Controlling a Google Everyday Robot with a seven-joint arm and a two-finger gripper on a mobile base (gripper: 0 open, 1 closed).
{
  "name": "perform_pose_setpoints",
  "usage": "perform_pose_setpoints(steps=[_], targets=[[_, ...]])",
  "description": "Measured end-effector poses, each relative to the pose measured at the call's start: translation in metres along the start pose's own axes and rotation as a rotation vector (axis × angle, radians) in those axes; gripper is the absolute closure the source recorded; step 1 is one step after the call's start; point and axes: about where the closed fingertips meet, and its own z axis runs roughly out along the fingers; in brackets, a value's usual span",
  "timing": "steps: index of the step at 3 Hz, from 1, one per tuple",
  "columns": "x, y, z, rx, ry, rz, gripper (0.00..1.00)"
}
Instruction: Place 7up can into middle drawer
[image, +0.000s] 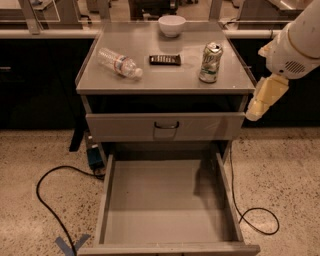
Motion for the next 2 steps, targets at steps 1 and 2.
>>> perform_pose_setpoints(steps=[1, 2], targets=[[0.001, -0.039, 0.028, 0.072, -0.001, 0.040, 0.00], [0.000, -0.071, 0.050, 0.115, 0.001, 0.075, 0.00]])
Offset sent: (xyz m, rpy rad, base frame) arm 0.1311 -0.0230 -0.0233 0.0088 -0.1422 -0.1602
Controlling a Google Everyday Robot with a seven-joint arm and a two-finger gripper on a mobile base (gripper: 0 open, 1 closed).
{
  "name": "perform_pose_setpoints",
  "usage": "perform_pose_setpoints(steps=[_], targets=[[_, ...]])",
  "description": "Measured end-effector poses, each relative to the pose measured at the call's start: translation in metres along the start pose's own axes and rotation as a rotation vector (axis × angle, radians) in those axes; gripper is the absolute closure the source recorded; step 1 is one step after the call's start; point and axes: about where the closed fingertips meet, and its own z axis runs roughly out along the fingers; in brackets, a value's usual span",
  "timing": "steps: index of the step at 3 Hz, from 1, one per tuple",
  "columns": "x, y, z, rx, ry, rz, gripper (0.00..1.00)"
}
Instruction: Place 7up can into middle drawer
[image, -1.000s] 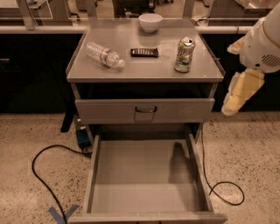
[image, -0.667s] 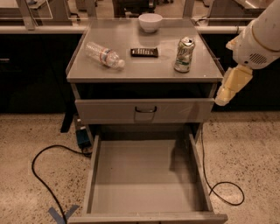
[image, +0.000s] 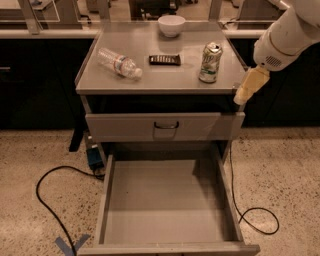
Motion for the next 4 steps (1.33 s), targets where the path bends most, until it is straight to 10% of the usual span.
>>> perform_pose_setpoints(steps=[4], targets=[[0.001, -0.048, 0.032, 0.016, -0.121, 0.196, 0.00]])
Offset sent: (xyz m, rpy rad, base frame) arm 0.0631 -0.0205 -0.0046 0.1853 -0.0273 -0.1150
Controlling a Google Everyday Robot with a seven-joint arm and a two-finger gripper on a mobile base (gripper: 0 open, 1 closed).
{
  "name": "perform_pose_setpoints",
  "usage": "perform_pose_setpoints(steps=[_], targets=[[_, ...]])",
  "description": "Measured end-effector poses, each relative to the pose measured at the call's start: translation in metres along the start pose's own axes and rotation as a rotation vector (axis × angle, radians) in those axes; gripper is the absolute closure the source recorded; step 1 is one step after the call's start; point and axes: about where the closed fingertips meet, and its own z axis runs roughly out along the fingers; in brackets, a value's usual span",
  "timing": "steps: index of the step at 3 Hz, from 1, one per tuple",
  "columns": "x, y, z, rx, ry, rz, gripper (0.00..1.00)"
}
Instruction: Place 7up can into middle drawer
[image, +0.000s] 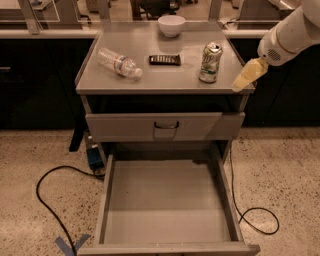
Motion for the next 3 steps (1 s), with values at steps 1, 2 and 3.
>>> perform_pose_setpoints(steps=[1, 2, 3], targets=[[0.001, -0.012, 0.006, -0.002, -0.099, 0.111, 0.00], [0.005, -0.017, 0.009, -0.002, -0.207, 0.194, 0.00], [0.012, -0.021, 0.015, -0.010, -0.323, 0.258, 0.00]])
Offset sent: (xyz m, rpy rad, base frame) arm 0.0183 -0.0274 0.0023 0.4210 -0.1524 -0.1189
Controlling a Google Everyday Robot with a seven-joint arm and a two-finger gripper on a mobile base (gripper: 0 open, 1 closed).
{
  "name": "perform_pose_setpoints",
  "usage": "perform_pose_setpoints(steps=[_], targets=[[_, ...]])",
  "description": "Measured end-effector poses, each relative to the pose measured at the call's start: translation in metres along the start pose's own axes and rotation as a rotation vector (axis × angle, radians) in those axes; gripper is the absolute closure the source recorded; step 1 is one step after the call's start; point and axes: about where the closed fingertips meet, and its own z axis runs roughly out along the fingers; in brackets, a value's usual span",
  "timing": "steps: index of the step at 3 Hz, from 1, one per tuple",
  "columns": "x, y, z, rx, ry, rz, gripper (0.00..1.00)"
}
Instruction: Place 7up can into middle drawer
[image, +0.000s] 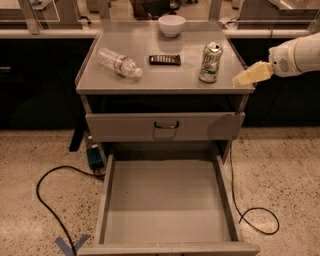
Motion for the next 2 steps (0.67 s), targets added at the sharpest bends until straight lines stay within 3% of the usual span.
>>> perform_pose_setpoints(steps=[1, 2], targets=[[0.005, 0.003, 0.009, -0.028, -0.109, 0.032, 0.00], [-0.003, 0.011, 0.025, -0.054, -0.190, 0.022, 0.00]])
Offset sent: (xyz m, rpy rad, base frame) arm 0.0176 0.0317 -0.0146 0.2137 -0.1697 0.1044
